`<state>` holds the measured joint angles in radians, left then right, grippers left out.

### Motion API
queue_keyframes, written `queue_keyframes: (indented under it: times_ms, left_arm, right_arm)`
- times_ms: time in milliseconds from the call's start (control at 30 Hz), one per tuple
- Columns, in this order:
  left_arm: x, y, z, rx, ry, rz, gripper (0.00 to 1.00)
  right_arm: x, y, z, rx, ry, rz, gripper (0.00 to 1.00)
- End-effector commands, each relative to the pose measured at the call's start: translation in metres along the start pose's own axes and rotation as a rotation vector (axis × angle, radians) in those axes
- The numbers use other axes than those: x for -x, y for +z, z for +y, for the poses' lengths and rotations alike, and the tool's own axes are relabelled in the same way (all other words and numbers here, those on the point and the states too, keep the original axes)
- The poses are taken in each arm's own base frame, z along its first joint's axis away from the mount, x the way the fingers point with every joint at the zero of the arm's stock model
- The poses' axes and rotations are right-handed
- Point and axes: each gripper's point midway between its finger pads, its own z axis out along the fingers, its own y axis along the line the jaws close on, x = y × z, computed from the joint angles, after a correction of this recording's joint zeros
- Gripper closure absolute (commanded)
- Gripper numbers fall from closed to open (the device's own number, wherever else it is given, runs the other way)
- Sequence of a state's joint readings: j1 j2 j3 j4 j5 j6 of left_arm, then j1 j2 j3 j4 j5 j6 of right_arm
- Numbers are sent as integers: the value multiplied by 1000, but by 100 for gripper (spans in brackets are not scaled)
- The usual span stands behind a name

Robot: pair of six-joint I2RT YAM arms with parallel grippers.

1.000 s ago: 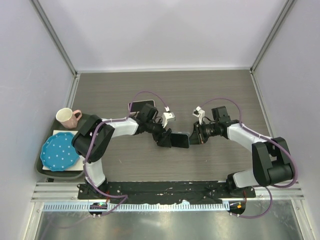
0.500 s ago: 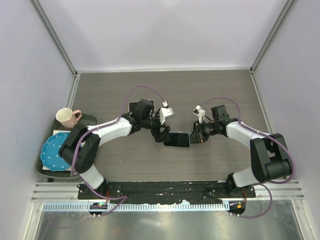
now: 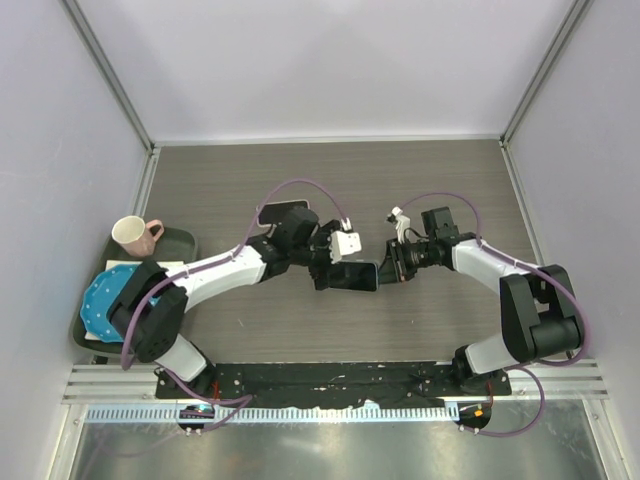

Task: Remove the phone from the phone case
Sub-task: Remove the phone case from the phone.

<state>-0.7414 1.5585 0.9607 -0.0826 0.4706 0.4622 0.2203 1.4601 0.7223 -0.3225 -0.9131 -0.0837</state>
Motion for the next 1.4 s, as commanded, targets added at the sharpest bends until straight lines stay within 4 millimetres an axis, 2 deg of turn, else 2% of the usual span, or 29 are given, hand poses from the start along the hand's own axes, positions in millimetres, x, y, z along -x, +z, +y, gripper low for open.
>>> queue_keyframes:
  times_ms: [0, 133, 233, 400, 667, 1133, 1367]
  left_arm:
    - [21, 3, -5, 45, 151, -13, 10]
    - [26, 10, -19, 17, 179, -12, 10]
    - [23, 16, -27, -17, 194, -6, 11]
    - [26, 26, -30, 9, 246, 19, 11]
    - [21, 43, -37, -4, 264, 47, 14]
    - [27, 44, -25, 60, 276, 44, 14]
    - [32, 47, -26, 50, 266, 34, 13]
  right_arm:
    - [25, -3, 15, 67, -14, -42, 99]
    - [26, -2, 14, 72, 3, -33, 99]
    - [26, -1, 12, 73, 19, -28, 99]
    - [23, 2, 14, 105, 60, -3, 99]
    - [22, 2, 19, 134, 68, -1, 99]
    - [19, 3, 16, 135, 80, 12, 99]
    - [18, 2, 17, 145, 81, 14, 99]
